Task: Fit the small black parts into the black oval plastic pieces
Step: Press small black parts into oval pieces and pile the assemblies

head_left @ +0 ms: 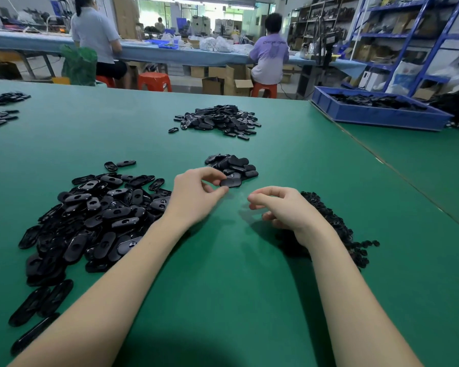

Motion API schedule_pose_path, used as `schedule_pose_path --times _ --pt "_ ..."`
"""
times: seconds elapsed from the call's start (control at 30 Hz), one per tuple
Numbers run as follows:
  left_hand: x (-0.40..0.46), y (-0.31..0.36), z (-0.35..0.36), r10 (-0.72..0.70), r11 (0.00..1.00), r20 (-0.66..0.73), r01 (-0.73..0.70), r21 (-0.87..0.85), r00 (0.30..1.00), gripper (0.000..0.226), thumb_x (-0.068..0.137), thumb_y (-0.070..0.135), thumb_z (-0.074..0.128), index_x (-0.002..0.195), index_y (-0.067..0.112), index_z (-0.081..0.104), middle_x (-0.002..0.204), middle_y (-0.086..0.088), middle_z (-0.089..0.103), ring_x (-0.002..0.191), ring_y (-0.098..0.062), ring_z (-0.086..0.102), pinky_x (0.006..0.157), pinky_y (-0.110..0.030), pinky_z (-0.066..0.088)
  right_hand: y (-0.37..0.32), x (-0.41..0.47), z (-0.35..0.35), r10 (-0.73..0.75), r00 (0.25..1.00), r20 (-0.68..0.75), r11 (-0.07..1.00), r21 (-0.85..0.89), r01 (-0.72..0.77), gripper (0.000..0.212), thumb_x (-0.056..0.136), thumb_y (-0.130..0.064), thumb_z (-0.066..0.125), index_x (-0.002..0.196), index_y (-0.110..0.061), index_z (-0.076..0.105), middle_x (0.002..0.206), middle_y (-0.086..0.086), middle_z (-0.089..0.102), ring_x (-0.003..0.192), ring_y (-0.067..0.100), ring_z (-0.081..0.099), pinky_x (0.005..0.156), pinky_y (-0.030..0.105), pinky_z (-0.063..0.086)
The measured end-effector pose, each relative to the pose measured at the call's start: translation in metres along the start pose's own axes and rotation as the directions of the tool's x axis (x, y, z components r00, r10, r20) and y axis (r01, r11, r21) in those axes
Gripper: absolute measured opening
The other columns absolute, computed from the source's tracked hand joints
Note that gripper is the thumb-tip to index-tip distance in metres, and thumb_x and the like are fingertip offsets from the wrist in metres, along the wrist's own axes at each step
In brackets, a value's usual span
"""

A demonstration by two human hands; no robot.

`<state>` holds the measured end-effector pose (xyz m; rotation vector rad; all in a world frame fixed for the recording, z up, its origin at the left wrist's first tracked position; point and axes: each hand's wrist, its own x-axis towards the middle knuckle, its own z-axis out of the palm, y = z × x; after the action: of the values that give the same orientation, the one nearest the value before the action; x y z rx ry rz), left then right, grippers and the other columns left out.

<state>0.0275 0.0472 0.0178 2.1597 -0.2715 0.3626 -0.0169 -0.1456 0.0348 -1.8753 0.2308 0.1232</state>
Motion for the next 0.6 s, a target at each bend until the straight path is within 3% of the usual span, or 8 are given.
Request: schedule_pose_path --times 0.1,0.23,0.43,0.6 --pt "0.034 0.0 0.008 -0.008 0.999 -0.073 0.01 0.032 0.997 0.015 0.081 0.024 0.08 0.094 0.028 0.073 0.079 0.015 0.067 0.059 0.005 0.055 0.064 -0.002 0.038 0.0 0.0 0.002 -0.009 1.0 0.018 1.0 -0.006 0.009 0.011 0.088 -0.035 0.075 0.093 -0.025 0.075 0.078 -0.014 0.077 0.047 0.0 0.054 0.062 0.025 0.04" --pt "0.074 0.003 0.021 -0.084 0.994 -0.089 0.09 0.057 0.992 0.015 0.082 0.028 0.077 0.093 0.029 0.067 0.083 0.013 0.068 0.084 -0.01 0.065 0.078 -0.024 0.048 0.0 -0.001 0.004 -0.017 0.999 0.029 1.0 -0.014 0.017 0.009 0.089 -0.033 0.074 0.092 -0.024 0.074 0.075 -0.015 0.076 0.045 -0.001 0.053 0.058 0.021 0.041" --pt "0.089 -0.003 0.034 -0.153 0.967 -0.041 0.158 0.198 0.987 0.012 0.083 0.028 0.071 0.095 0.03 0.068 0.09 0.013 0.069 0.095 -0.013 0.064 0.08 -0.025 0.046 0.001 0.0 0.002 -0.027 0.999 0.045 1.0 -0.001 0.027 0.008 0.09 -0.033 0.074 0.088 -0.025 0.073 0.075 -0.014 0.076 0.046 0.0 0.054 0.053 0.018 0.04" --pt "0.082 -0.007 0.031 -0.128 0.979 -0.038 0.133 0.154 0.991 0.017 0.083 0.023 0.07 0.098 0.028 0.063 0.092 0.01 0.066 0.094 -0.015 0.064 0.076 -0.027 0.047 0.003 0.001 0.002 -0.027 0.998 0.057 0.999 -0.015 0.028 0.01 0.09 -0.034 0.073 0.09 -0.025 0.073 0.077 -0.014 0.076 0.047 0.0 0.054 0.052 0.017 0.04"
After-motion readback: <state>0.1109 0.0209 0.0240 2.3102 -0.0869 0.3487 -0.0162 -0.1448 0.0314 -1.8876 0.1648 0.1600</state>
